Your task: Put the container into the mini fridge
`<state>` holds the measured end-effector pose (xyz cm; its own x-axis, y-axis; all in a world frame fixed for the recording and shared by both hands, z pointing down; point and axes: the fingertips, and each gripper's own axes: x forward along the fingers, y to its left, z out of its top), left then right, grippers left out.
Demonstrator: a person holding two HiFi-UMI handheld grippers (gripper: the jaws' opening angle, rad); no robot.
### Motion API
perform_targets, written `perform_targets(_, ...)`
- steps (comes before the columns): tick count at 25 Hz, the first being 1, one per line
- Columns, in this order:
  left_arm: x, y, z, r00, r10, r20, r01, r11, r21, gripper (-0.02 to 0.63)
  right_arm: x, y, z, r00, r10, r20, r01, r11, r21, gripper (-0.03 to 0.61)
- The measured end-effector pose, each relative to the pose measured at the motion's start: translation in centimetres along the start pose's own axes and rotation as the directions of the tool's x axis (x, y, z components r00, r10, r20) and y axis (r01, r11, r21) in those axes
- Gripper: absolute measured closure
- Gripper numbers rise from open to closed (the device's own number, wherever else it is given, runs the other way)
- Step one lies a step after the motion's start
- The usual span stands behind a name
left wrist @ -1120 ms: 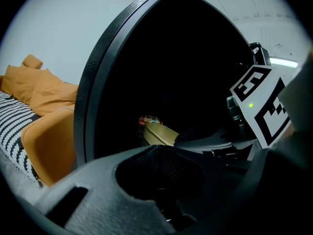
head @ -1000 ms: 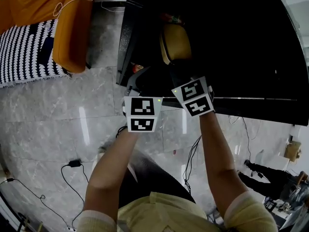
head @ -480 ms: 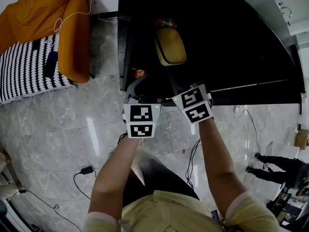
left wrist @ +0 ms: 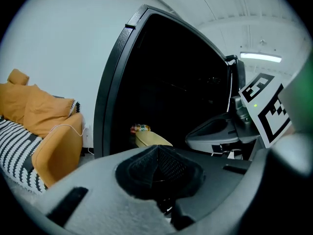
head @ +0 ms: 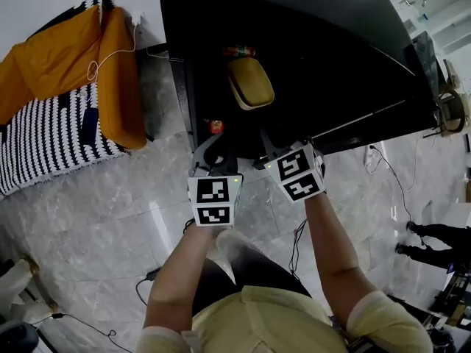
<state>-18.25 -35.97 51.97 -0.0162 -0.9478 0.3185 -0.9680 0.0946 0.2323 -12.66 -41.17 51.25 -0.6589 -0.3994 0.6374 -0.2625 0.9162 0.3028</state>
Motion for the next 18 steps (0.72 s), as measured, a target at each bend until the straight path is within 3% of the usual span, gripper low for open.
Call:
perform_targets(6, -1.6, -0.3, 1.3, 1.000, -0.015, 0.005, 0.015, 1.000, 0.006, 0.589, -2.3, -0.6, 0.3, 0.999, -0.044, 0.002, 0.044, 0.999, 0.029, 0.549)
perform_targets(18, -5.0, -1.4, 4.0, 0.999, -0.037, 0.003, 0.037, 0.999, 0.005, 0.589, -6.9, 0.0, 1.0, 0.994, -0.096, 0.049, 0.082, 0.969, 0.233, 0.549)
